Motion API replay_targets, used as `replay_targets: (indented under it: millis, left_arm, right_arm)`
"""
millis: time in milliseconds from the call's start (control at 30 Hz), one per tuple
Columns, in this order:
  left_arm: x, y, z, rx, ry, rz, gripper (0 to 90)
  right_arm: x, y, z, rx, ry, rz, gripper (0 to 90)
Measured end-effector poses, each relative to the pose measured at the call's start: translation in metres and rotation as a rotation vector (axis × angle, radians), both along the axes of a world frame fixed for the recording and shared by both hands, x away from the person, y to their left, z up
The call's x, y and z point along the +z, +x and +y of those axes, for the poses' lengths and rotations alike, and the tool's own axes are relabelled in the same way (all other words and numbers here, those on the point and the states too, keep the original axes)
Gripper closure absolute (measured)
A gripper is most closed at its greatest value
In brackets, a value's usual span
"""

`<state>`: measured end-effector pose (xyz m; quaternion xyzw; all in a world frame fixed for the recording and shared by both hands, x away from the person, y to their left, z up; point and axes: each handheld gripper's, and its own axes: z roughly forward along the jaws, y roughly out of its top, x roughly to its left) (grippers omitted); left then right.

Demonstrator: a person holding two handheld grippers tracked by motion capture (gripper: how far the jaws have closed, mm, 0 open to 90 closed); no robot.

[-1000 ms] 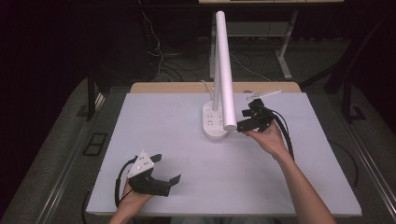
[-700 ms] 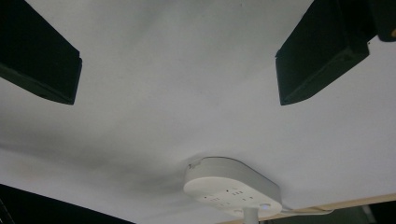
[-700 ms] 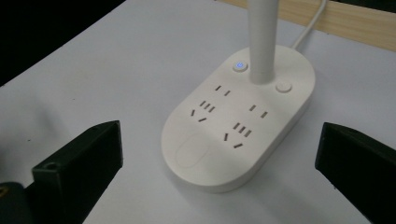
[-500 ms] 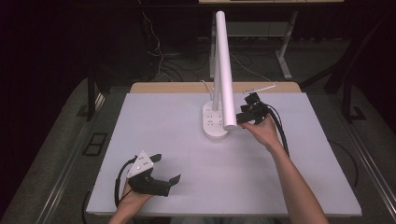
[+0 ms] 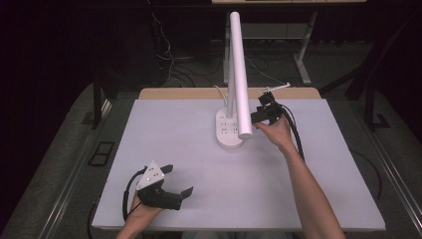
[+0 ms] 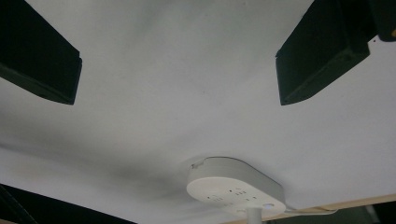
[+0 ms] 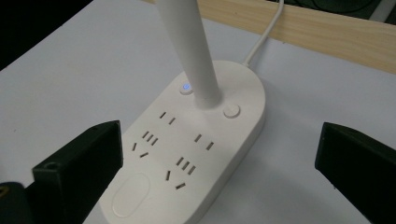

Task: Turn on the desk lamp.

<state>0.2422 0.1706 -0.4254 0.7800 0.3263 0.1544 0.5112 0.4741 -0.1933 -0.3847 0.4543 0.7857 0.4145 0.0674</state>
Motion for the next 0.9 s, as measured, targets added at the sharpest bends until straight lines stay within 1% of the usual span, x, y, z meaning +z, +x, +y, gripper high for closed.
replay_targets:
  millis: [67,100,133,200,233,267,300,333,367,400,433,467,500,533,567,700,733,767,800,867,900]
  left_arm:
    - [0.000,0.000,0.000,0.000,-0.003,-0.001,0.0]
    - [0.001,0.000,0.001,0.003,-0.008,-0.002,0.0]
    - [0.001,0.000,0.001,0.003,-0.008,-0.002,0.0]
    - [0.001,0.000,0.002,0.009,-0.018,-0.003,0.0]
    - [0.001,0.000,0.002,0.009,-0.016,-0.006,0.0]
    - [0.002,0.000,0.003,0.009,-0.017,-0.007,0.0]
    - [0.002,0.000,0.003,0.008,-0.018,-0.008,0.0]
    - [0.002,0.000,0.003,0.008,-0.018,-0.008,0.0]
    - [0.002,0.000,0.003,0.007,-0.017,-0.008,0.0]
    - [0.002,0.000,0.003,0.007,-0.019,-0.009,0.0]
    - [0.002,0.000,0.003,0.007,-0.020,-0.009,0.0]
    - [0.002,0.000,0.003,0.008,-0.022,-0.007,0.0]
    - [0.002,0.000,0.003,0.009,-0.024,-0.007,0.0]
    - [0.002,0.000,0.003,0.009,-0.024,-0.007,0.0]
    - [0.002,0.000,0.003,0.007,-0.023,-0.008,0.0]
    - [0.002,0.000,0.003,0.006,-0.020,-0.009,0.0]
    - [0.002,0.000,0.003,0.006,-0.020,-0.009,0.0]
    - [0.002,0.000,0.003,0.007,-0.021,-0.009,0.0]
    - [0.002,0.000,0.003,0.007,-0.020,-0.009,0.0]
    - [0.002,-0.001,0.003,0.008,-0.017,-0.009,0.0]
    - [0.002,-0.001,0.003,0.009,-0.019,-0.010,0.0]
  right_arm:
    - [-0.001,0.002,0.001,-0.003,-0.004,0.002,0.5]
    - [-0.001,0.005,0.001,-0.004,-0.010,-0.003,4.7]
    - [-0.002,0.006,0.002,-0.010,-0.009,-0.005,4.7]
    - [-0.003,0.010,0.002,-0.018,-0.004,0.003,4.9]
    - [-0.004,0.012,0.002,-0.017,-0.005,0.005,6.5]
    - [-0.005,0.014,0.002,-0.019,-0.003,0.005,8.7]
    - [-0.005,0.016,0.002,-0.019,0.000,0.007,14.2]
    - [-0.005,0.017,0.002,-0.020,0.004,0.000,15.4]
    - [-0.006,0.018,0.002,-0.029,0.003,-0.002,20.3]
    - [-0.006,0.018,0.002,-0.029,0.003,-0.002,20.3]
    - [-0.005,0.019,0.002,-0.031,0.002,0.000,27.2]
    - [-0.006,0.020,0.001,-0.035,0.003,-0.008,31.0]
    - [-0.006,0.021,0.001,-0.047,0.019,-0.009,38.7]
    - [-0.006,0.021,0.001,-0.047,0.019,-0.009,38.7]
    - [-0.008,0.022,0.000,-0.049,0.030,-0.010,43.9]
    - [-0.012,0.025,0.000,-0.051,0.058,-0.009,52.3]
    - [-0.012,0.025,0.000,-0.051,0.058,-0.009,52.3]
    - [-0.014,0.026,0.001,-0.059,0.078,-0.010,55.8]
    - [-0.015,0.027,0.001,-0.069,0.088,-0.005,56.7]
    - [-0.018,0.029,0.002,-0.072,0.120,0.009,59.7]
    - [-0.020,0.030,0.003,-0.076,0.129,0.019,61.2]
